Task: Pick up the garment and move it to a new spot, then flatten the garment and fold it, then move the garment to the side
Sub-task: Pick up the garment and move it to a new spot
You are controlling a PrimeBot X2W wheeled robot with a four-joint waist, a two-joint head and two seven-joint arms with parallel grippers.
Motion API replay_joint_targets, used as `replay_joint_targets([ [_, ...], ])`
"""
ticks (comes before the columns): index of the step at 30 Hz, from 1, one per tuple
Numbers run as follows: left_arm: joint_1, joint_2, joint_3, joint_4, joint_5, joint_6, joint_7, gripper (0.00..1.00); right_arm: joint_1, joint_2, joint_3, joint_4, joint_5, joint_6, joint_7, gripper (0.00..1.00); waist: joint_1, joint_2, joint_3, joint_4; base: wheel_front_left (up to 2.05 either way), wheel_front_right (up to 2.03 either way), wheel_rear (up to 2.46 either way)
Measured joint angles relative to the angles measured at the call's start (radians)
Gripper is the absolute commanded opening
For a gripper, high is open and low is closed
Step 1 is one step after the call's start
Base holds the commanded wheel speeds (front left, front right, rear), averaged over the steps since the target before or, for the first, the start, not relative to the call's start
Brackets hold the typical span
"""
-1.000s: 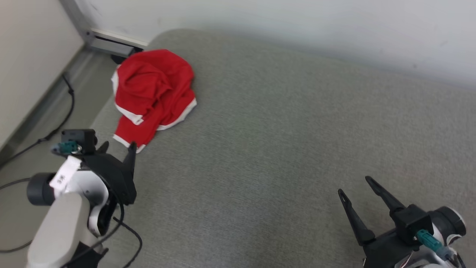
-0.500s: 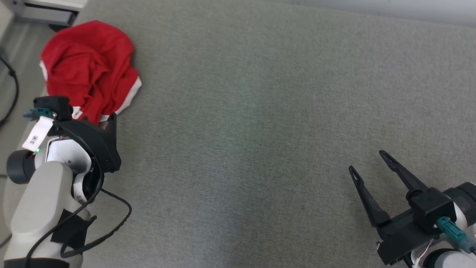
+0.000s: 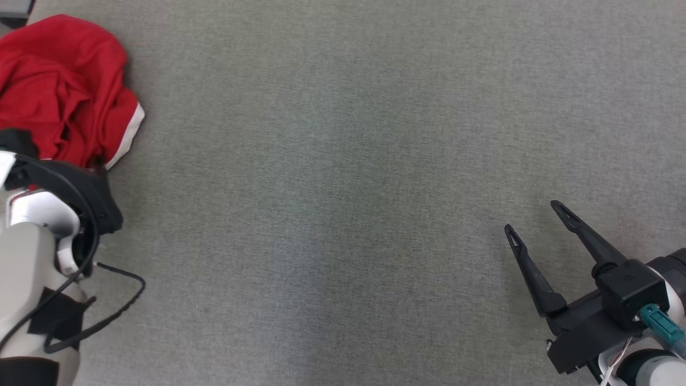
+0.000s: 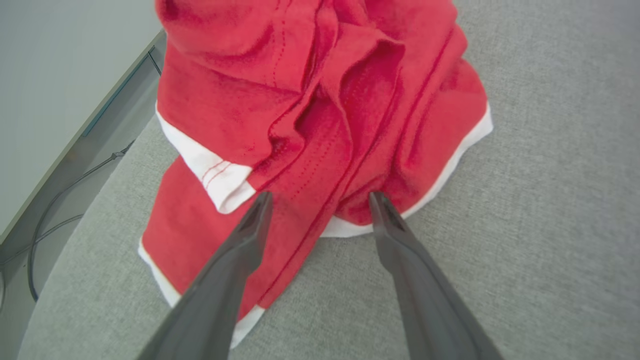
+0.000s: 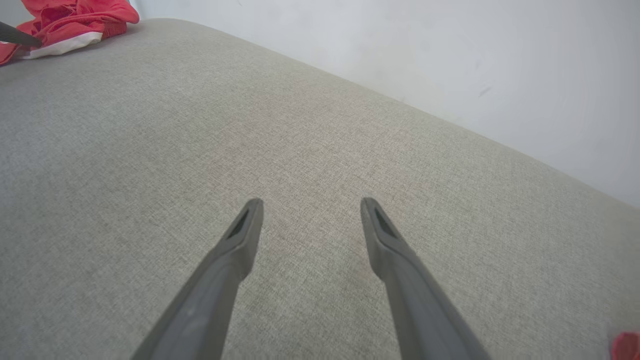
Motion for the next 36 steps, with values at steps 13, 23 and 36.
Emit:
replay_joint_targets([
  [13, -0.030, 0.016, 0.033, 0.055, 0.002, 0.022, -0.038, 0.07, 0.017, -0.012, -0.025, -0.066, -0.001, -0.018, 0.036, 1.00, -0.0001, -0.0001, 0.036, -0.054, 0.00, 0.00, 0.00],
  [23, -0.053, -0.027, 0.049, 0.091, 0.003, 0.028, -0.089, 0.00, 0.018, -0.005, -0.023, -0.058, 0.001, -0.026, 0.045, 1.00, -0.0001, -0.0001, 0.025, -0.035, 0.00, 0.00, 0.00],
  [36, -0.135, -0.182, -0.058, -0.011, 0.068, 0.021, -0.251, 0.00, -0.029, 0.079, 0.021, 0.078, 0.053, -0.025, 0.007, 1.00, -0.0001, -0.0001, -0.087, -0.003, 0.00, 0.00, 0.00],
])
